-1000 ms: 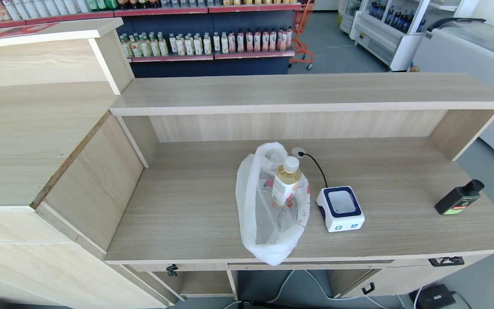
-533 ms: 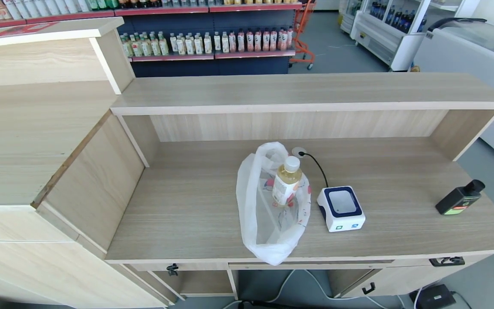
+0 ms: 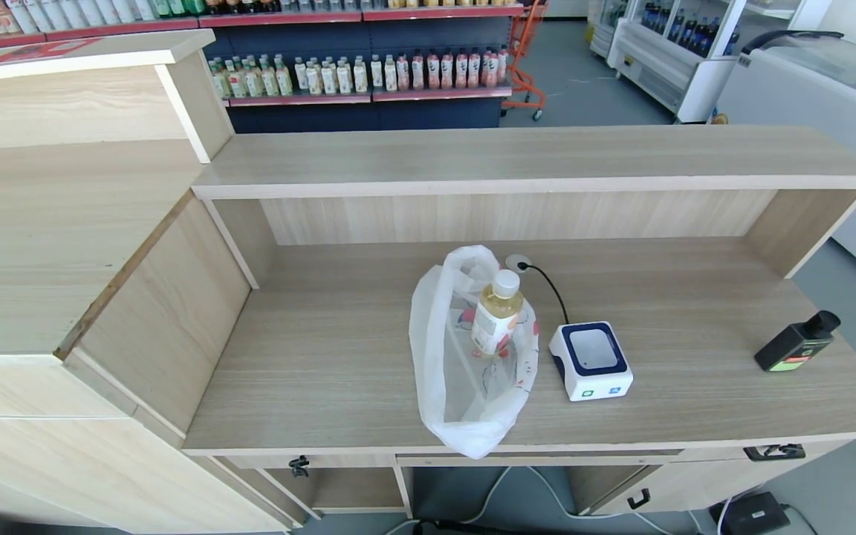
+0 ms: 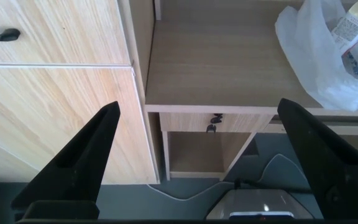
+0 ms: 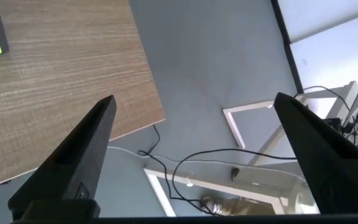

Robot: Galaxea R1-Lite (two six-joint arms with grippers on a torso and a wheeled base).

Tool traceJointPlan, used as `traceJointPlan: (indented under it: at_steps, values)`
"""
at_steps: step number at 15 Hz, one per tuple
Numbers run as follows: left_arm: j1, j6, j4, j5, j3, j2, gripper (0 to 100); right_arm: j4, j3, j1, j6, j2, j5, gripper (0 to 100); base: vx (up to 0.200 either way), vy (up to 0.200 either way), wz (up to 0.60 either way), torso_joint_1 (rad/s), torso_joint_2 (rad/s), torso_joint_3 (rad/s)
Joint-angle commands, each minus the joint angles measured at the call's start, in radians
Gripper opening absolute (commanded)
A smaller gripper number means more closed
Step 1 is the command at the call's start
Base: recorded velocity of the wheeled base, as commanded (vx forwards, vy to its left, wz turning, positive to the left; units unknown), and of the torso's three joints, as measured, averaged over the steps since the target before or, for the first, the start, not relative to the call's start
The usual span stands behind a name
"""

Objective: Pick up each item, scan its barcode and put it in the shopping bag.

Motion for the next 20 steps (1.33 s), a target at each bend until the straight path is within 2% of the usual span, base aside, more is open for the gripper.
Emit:
traceJointPlan:
  at_steps: [1,5,15,20]
  values:
    - [0.000,0.000,0.001,0.000,0.000,0.000,100,0.000,-0.033,0.031,0.003,0.027,0.019,100,0.000,0.000,0.00,0.000,0.00,0.000]
    - [0.000,0.000,0.000,0.000,0.000,0.000,100,0.026,-0.099,0.065,0.001,0.058,0.032,100,0.000,0.000,0.00,0.000,0.00,0.000]
    - [0.000,0.000,0.001,0.000,0.000,0.000,100,0.032,-0.109,0.138,0.003,0.098,0.032,100,0.000,0.000,0.00,0.000,0.00,0.000]
    - [0.000,0.000,0.000,0.000,0.000,0.000,100,0.033,-0.160,0.161,0.004,0.133,0.032,100,0.000,0.000,0.00,0.000,0.00,0.000]
